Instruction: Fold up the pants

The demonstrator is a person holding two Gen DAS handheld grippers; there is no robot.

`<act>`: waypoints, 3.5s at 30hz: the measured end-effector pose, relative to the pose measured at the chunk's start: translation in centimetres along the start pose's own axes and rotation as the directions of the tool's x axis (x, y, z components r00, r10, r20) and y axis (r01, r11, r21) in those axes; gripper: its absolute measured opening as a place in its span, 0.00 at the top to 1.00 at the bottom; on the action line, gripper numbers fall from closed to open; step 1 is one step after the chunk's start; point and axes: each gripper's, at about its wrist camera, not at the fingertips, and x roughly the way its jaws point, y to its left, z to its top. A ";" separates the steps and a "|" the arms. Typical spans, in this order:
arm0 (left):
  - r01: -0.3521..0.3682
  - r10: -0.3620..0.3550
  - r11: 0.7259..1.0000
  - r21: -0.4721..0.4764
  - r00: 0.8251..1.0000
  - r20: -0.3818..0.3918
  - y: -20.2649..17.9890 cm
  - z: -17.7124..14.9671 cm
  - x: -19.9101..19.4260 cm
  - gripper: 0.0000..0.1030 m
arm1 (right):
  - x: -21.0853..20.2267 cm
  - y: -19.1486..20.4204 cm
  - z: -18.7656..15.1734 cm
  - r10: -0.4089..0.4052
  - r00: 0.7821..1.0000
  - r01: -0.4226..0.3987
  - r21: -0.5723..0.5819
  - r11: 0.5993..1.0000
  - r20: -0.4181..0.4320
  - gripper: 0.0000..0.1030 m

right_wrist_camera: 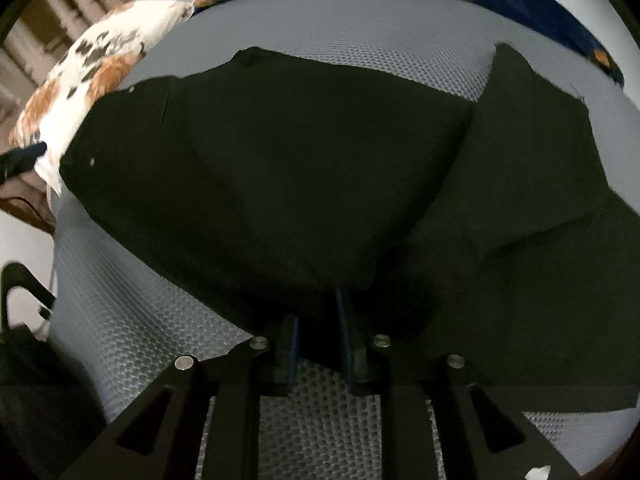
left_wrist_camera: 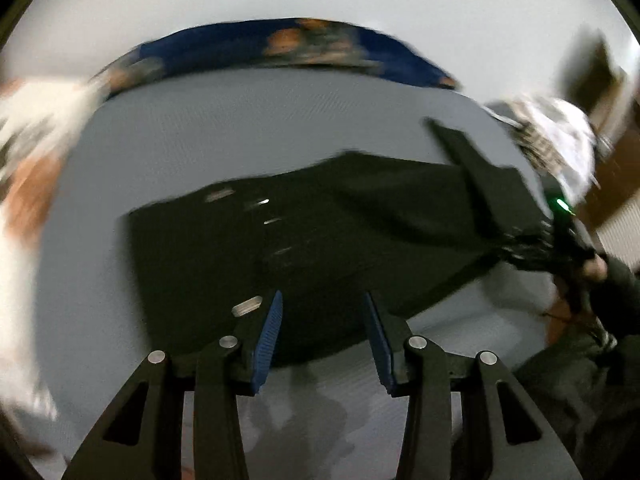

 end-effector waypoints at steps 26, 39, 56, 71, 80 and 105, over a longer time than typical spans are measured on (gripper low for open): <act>0.273 -0.228 0.938 0.213 0.950 -0.211 -15.0 2.5 16.3 0.88 | -2.7 -2.6 -0.9 0.134 0.991 -0.135 0.069 0.988 0.011 0.69; 0.335 -0.311 0.937 0.095 0.928 -0.207 -13.4 1.9 16.3 0.88 | -2.0 -13.2 7.2 -0.042 0.989 -0.003 0.304 0.953 0.140 0.62; 0.374 -0.357 0.927 0.037 0.906 -0.229 -11.6 1.9 17.0 0.88 | -0.2 -22.9 10.0 0.090 0.969 -0.198 0.499 0.844 0.232 0.56; 0.361 -0.351 0.932 -0.002 0.903 -0.247 -11.2 2.4 17.5 0.88 | 3.6 -26.1 13.9 0.189 0.919 -0.359 0.535 0.764 0.347 0.93; 0.345 -0.332 0.938 0.012 0.911 -0.244 -11.8 2.3 17.4 0.88 | -6.1 -25.5 9.0 -0.102 0.901 -0.166 0.554 0.816 0.421 0.97; 0.319 -0.302 0.947 0.040 0.925 -0.231 -13.1 1.7 17.5 0.88 | -8.7 -30.0 -18.5 -0.214 0.905 -0.244 0.861 0.446 0.368 0.86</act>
